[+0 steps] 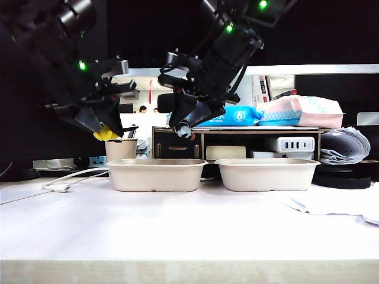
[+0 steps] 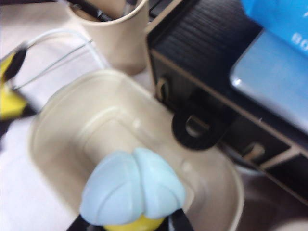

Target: Put the dolls with similar sizes into the same paper box, while dolls with different sizes go into separate paper boxes.

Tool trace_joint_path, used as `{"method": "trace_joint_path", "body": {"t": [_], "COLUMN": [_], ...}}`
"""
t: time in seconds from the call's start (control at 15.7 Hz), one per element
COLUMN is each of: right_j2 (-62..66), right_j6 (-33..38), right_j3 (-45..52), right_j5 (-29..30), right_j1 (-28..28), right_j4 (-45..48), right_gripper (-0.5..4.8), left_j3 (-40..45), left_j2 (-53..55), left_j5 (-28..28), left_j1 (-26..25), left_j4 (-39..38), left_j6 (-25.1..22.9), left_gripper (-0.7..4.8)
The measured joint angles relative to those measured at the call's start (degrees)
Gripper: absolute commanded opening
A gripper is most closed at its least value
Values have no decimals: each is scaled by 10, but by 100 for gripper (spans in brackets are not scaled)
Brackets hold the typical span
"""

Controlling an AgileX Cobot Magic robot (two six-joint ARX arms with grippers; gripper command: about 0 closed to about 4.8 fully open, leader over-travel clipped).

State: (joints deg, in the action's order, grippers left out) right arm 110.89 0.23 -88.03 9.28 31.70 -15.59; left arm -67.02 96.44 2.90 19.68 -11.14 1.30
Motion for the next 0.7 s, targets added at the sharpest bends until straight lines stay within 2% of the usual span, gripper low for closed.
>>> {"method": "trace_joint_path", "body": {"t": [0.13, 0.19, 0.26, 0.32, 0.38, 0.45, 0.51, 0.57, 0.7], "right_j2": [13, 27, 33, 38, 42, 44, 43, 43, 43], "right_j6": [0, 1, 1, 1, 1, 0, 0, -2, -2], "right_j3": [0, 0, 0, 0, 0, 0, 0, 0, 0], "right_j5": [18, 34, 43, 59, 69, 75, 79, 81, 84], "right_j1": [-10, -18, -22, -29, -32, -37, -39, -40, -40], "right_j4": [19, 29, 36, 42, 41, 41, 42, 43, 43], "right_gripper": [53, 55, 87, 187, 245, 243, 243, 243, 243], "left_j3": [0, 0, 0, 0, 0, 1, 1, 0, 0], "left_j2": [26, 52, 70, 86, 95, 99, 99, 99, 99], "left_j5": [27, 63, 82, 85, 85, 85, 85, 85, 85], "left_j1": [-8, -7, -6, -6, -7, -7, -7, -7, -7], "left_j4": [47, 87, 110, 124, 128, 135, 150, 171, 180], "left_j6": [0, 3, 5, 5, 5, 5, 5, 5, 3], "left_gripper": [52, 52, 58, 62, 67, 128, 331, 394, 409]}}
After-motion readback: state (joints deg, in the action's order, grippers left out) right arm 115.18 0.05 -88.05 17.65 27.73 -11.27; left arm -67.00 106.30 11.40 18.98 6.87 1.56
